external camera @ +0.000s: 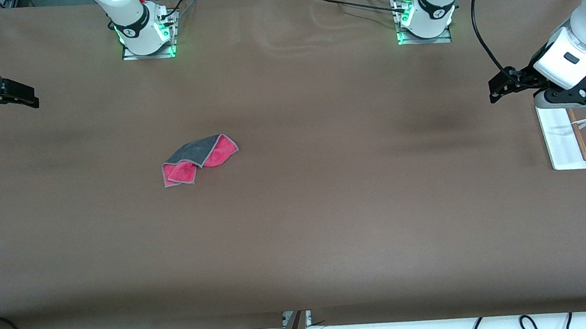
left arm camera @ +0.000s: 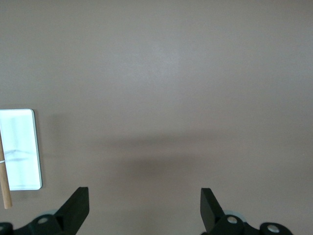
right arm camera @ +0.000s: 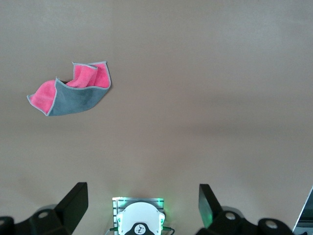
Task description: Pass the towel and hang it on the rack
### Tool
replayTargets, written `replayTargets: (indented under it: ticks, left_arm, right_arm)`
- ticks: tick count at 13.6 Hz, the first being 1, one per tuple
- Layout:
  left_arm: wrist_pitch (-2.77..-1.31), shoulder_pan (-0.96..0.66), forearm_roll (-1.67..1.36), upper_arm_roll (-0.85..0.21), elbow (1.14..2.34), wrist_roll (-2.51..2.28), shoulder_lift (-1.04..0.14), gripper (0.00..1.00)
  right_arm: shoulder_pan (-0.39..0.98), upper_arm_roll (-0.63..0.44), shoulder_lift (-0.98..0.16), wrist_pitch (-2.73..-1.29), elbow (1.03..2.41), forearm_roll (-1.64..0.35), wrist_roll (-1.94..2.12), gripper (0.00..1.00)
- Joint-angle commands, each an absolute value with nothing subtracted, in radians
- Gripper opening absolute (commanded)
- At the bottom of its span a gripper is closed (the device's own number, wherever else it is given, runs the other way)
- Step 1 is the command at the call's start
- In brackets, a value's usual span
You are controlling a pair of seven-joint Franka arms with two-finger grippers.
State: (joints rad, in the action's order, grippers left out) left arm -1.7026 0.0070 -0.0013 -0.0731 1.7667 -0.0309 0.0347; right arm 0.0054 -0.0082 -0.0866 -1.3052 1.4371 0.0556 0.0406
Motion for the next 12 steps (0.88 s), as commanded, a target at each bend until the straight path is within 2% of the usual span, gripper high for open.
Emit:
replayTargets:
  ticks: [1, 12]
  left_arm:
    - [-1.678, 0.011, -0.005, -0.074, 1.741, -0.037, 0.028, 1.0]
    - [-1.661, 0.009, -0.005, -0.074, 1.74, -0.034, 0.028, 1.0]
  right_arm:
    - [0.002, -0.003, -0.092, -1.301, 1.419, 0.041, 0.032, 1.0]
    - [0.003, -0.003, -0.094, -1.302, 1.419, 0.043, 0.034, 1.0]
